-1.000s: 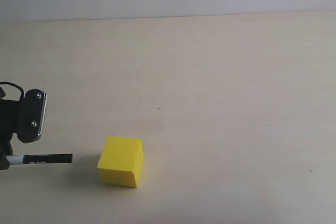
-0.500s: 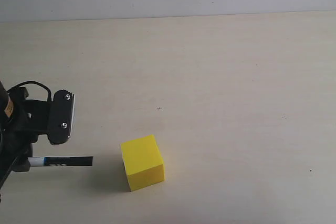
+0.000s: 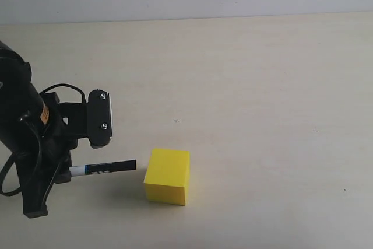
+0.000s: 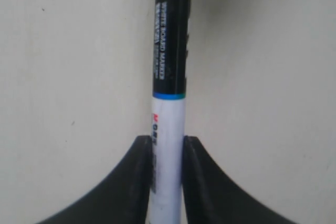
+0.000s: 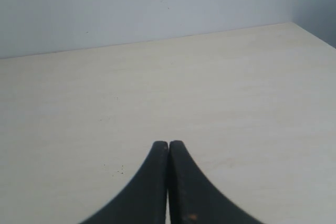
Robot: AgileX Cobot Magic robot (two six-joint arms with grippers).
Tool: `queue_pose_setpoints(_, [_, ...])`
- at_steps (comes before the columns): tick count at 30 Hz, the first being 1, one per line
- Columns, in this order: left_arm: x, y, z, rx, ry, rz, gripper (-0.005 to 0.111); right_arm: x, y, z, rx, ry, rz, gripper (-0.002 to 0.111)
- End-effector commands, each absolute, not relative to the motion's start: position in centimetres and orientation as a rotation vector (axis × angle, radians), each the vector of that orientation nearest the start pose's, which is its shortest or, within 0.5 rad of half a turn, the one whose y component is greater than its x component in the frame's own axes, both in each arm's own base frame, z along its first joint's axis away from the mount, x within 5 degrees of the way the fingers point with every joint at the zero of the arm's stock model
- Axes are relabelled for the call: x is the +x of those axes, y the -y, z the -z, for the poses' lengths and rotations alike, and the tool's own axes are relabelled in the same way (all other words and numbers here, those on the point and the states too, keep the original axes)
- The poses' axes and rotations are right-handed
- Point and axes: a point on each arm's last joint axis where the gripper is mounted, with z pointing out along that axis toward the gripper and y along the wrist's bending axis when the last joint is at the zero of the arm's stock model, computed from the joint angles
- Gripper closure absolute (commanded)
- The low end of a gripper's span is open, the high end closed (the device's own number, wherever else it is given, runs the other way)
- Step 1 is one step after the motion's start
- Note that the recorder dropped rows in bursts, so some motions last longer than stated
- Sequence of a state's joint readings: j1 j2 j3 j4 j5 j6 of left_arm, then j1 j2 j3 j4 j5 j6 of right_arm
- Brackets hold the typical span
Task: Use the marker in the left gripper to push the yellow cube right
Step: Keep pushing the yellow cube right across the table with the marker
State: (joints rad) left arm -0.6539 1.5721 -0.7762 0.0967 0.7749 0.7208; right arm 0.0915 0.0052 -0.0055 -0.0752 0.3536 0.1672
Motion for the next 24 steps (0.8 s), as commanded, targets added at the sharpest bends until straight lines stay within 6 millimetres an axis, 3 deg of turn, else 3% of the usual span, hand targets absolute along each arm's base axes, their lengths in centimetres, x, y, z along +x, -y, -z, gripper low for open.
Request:
queue_pose_setpoints(1, [19.9, 14.93, -16.84, 2.023, -2.34, -0.083, 0.107, 5.34, -0.23, -18.21, 0.022, -1.829, -0.102, 0.108])
queue_pose_setpoints(24, [20.24, 15.55, -16.41, 2.012, -2.29, -0.085, 0.107, 5.35, -0.23, -18.24, 0.02, -1.826, -0.101, 0.108])
